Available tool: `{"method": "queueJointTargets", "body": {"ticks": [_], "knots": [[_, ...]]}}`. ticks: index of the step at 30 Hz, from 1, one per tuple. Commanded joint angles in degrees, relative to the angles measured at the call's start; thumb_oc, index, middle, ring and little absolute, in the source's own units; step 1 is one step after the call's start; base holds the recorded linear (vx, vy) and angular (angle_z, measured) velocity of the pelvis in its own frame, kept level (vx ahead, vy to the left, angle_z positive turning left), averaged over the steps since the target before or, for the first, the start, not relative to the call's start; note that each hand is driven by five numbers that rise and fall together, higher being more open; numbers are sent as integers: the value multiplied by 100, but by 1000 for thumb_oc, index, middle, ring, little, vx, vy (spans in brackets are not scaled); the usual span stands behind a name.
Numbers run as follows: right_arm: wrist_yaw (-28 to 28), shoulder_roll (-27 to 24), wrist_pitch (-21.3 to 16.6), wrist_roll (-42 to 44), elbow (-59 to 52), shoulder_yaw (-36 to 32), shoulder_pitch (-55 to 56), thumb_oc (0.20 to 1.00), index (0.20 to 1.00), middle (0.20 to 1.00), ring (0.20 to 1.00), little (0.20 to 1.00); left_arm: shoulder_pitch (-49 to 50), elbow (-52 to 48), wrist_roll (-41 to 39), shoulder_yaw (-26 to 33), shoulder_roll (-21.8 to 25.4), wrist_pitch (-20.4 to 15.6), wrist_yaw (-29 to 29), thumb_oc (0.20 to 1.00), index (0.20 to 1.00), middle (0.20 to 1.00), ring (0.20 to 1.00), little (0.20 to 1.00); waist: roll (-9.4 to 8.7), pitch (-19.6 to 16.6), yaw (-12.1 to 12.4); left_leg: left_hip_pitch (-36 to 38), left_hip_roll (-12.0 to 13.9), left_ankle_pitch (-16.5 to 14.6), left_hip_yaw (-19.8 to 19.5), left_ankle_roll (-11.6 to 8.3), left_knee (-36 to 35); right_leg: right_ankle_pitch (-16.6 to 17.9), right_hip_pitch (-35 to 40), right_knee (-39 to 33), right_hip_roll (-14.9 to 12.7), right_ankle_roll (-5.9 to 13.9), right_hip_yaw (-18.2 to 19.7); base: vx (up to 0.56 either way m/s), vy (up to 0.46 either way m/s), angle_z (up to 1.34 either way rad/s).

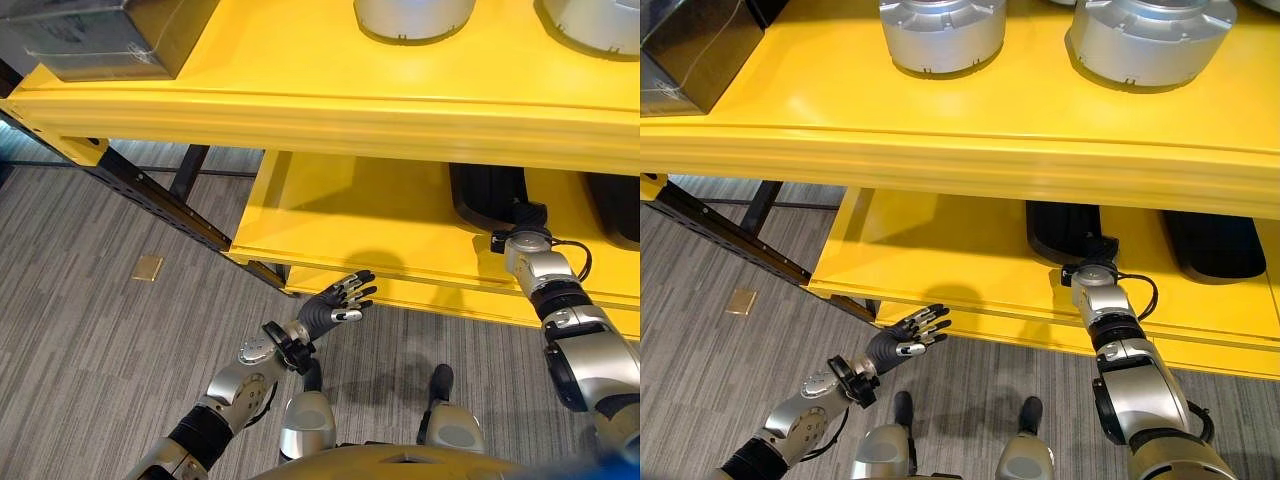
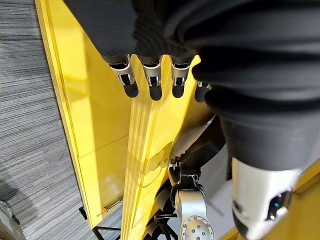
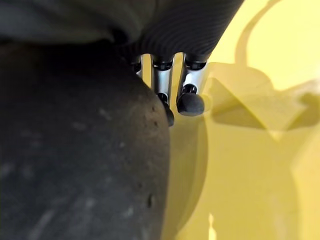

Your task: Move parts from the plastic box to the shelf.

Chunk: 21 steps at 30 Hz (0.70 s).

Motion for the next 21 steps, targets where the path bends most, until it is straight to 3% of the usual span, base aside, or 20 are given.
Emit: {"method": "queueJointTargets", "body": {"ticks": [1,2,3,4,5,21], "knots": [[21,-358,-161,-222,53,105,-759,200,200,200,200,200,111,-509,-122,-173,61,-228,12,1000,1000,1000,1000,1000,-102,-108,48,-243,98,304,90,6,423,-635,-340,1287,-136,-241,137,0,0,0],[-23,-380,-155,-390,92,139,-823,379,379,379,379,379,106,-479,-116,-182,56,-211,-36,1000,1000,1000,1000,1000,-90,-105,51,-232,95,305,99,5,418,-634,-332,1284,-137,-243,133,0,0,0],[-27,-382,-150,-397,92,143,-825,454,454,454,454,454,106,-481,-118,-182,58,-211,-36,1000,1000,1000,1000,1000,-89,-104,50,-231,95,306,100,5,418,-634,-331,1284,-137,-242,132,0,0,0],[-30,-400,-145,-451,102,156,-832,912,912,912,912,912,116,-481,-121,-186,62,-222,-41,1000,1000,1000,1000,1000,-84,-104,51,-228,93,305,102,5,416,-634,-326,1281,-141,-239,130,0,0,0],[-44,-409,-154,-410,117,168,-839,1000,1000,1000,1000,1000,119,-481,-119,-191,64,-232,-35,1000,1000,1000,1000,1000,-78,-104,52,-225,92,304,102,6,411,-634,-326,1280,-144,-236,129,0,0,0],[-337,-227,-163,287,229,-18,-816,1000,1000,1000,1000,1000,152,-351,-79,-232,12,-359,-104,1000,1000,1000,1000,1000,-55,-159,19,-143,69,272,141,5,384,-647,-270,1253,-139,-243,155,0,0,0]]}}
